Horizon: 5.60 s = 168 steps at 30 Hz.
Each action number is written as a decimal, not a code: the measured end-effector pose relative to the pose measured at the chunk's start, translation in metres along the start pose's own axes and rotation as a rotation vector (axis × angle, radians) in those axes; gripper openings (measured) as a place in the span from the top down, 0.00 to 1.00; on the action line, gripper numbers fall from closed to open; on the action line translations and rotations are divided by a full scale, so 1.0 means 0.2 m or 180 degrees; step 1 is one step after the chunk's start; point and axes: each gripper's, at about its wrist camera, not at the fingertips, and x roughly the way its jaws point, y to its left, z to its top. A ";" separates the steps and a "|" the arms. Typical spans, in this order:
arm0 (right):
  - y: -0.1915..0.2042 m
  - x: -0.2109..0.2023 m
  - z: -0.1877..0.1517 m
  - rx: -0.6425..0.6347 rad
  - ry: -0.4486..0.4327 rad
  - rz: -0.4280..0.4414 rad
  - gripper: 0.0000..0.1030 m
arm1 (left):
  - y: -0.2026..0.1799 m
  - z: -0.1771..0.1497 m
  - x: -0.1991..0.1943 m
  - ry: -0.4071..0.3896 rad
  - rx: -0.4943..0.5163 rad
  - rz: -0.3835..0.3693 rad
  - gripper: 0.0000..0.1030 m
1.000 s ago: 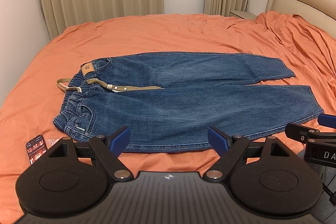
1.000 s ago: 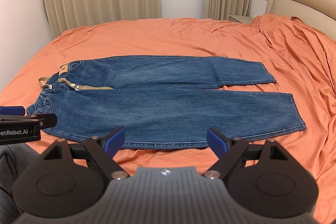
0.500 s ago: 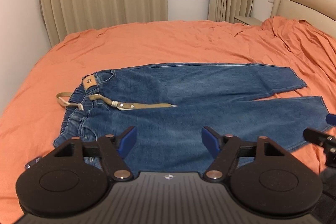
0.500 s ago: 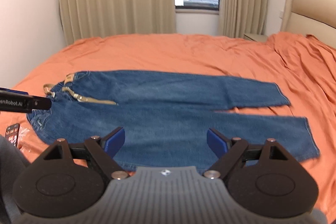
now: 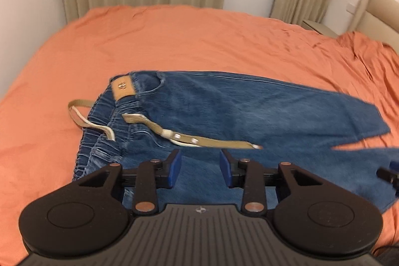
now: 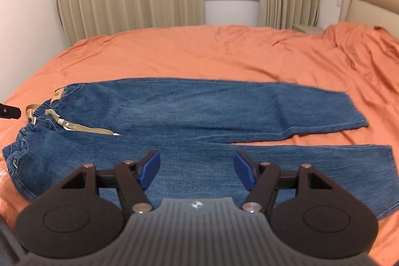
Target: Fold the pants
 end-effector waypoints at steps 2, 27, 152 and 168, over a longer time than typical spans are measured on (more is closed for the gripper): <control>0.01 0.08 0.01 0.0005 0.0045 -0.0007 0.39 | 0.10 0.06 0.06 0.0049 -0.0043 -0.0008 0.58; -0.12 0.64 -0.04 0.0062 0.0410 -0.0237 0.37 | 0.96 0.08 0.82 0.0700 -0.0613 -0.0932 0.54; -1.26 0.03 -0.63 -0.2781 0.0839 -0.0885 0.96 | -0.27 -0.47 0.08 -0.0052 0.2091 0.0664 0.95; -1.30 0.38 0.32 -0.2196 0.0332 -0.1494 1.00 | -0.39 0.16 0.36 -0.0412 0.1931 0.1165 0.96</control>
